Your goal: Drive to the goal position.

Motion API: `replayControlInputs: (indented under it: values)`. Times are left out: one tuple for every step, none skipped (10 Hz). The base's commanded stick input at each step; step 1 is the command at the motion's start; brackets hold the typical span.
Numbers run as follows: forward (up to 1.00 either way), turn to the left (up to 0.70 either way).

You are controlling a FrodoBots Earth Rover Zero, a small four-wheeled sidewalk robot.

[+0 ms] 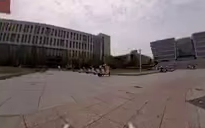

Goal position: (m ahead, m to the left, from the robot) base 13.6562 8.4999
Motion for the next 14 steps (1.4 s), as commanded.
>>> replayControlInputs:
  values:
    - [0.5,0.24]
    - [0.5,0.06]
    - [0.5,0.0]
    - [0.5,0.0]
    - [0.5,0.0]
    - [0.5,0.0]
    - [0.5,0.0]
    - [0.5,0.0]
    - [0.5,0.0]
    - [0.65,0.0]
    - [0.85,0.0]
    - [0.85,0.0]
    - [0.85,0.0]
    - [0.85,0.0]
